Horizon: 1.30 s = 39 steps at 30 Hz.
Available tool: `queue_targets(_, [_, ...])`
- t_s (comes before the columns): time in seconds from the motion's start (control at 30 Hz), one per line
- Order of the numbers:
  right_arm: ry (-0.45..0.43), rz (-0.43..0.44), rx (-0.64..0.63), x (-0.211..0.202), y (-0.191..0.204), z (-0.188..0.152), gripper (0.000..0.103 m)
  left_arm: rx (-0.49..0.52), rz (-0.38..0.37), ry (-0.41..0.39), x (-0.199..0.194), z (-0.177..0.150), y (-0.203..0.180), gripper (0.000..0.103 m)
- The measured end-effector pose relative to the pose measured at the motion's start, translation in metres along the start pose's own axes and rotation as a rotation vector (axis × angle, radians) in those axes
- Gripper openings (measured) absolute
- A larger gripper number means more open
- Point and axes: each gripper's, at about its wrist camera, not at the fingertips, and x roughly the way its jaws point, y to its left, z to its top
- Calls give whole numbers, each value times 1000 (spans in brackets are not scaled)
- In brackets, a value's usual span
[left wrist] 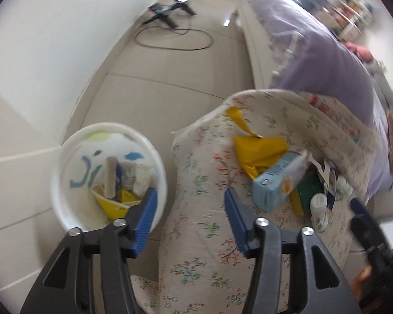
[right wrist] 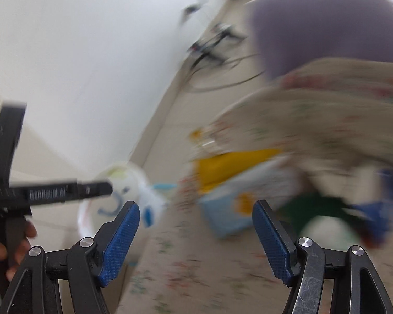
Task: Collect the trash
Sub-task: 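Grasp the milk carton with the left tool while the right tool grasps the white bottle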
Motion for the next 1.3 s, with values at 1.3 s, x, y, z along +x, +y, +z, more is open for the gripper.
queue_targets(1.3, [79, -208, -149, 19, -107, -76, 80, 664, 173, -19, 99, -17, -170, 67])
